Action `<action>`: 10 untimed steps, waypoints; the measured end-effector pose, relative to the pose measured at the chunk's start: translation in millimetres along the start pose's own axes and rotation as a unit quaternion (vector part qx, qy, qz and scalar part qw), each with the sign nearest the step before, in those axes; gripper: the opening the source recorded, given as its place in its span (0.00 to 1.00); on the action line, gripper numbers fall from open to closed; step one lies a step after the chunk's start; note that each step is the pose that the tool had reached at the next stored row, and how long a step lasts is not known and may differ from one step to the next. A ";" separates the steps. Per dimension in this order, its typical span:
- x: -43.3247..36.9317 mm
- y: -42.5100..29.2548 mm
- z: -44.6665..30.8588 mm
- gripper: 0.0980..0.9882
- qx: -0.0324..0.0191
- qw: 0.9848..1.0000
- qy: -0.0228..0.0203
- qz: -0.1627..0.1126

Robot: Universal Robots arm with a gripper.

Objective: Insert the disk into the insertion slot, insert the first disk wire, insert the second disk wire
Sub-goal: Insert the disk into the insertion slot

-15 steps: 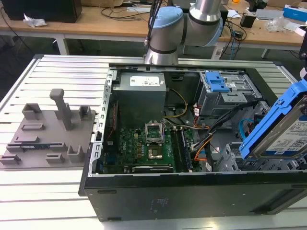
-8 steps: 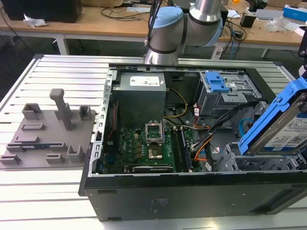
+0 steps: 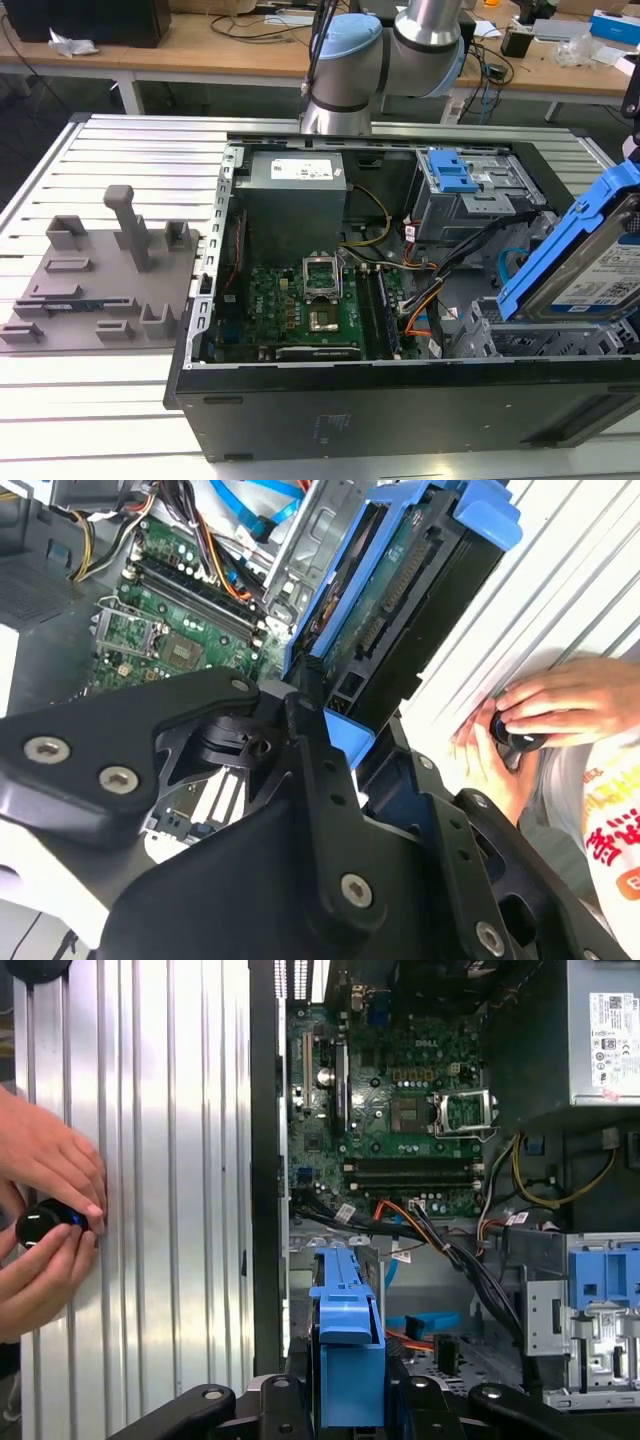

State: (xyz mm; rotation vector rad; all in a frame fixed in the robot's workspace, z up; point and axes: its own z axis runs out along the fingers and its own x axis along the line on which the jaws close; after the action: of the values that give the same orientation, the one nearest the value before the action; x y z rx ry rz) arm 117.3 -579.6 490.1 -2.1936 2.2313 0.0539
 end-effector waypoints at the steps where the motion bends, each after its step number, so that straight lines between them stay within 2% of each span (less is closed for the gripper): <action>1: 0.0 0.6 0.2 0.30 0.004 1.000 0.000 0.000; 3: 0.1 2.0 0.5 0.30 0.013 1.000 0.000 0.000; 5: 0.0 2.8 0.7 0.30 0.017 1.000 0.000 -0.001; 10: 0.1 3.1 0.7 0.30 0.018 1.000 0.000 -0.001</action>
State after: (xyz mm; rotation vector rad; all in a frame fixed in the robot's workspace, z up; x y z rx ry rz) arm 114.2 -579.6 489.4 -2.1767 2.2125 0.0141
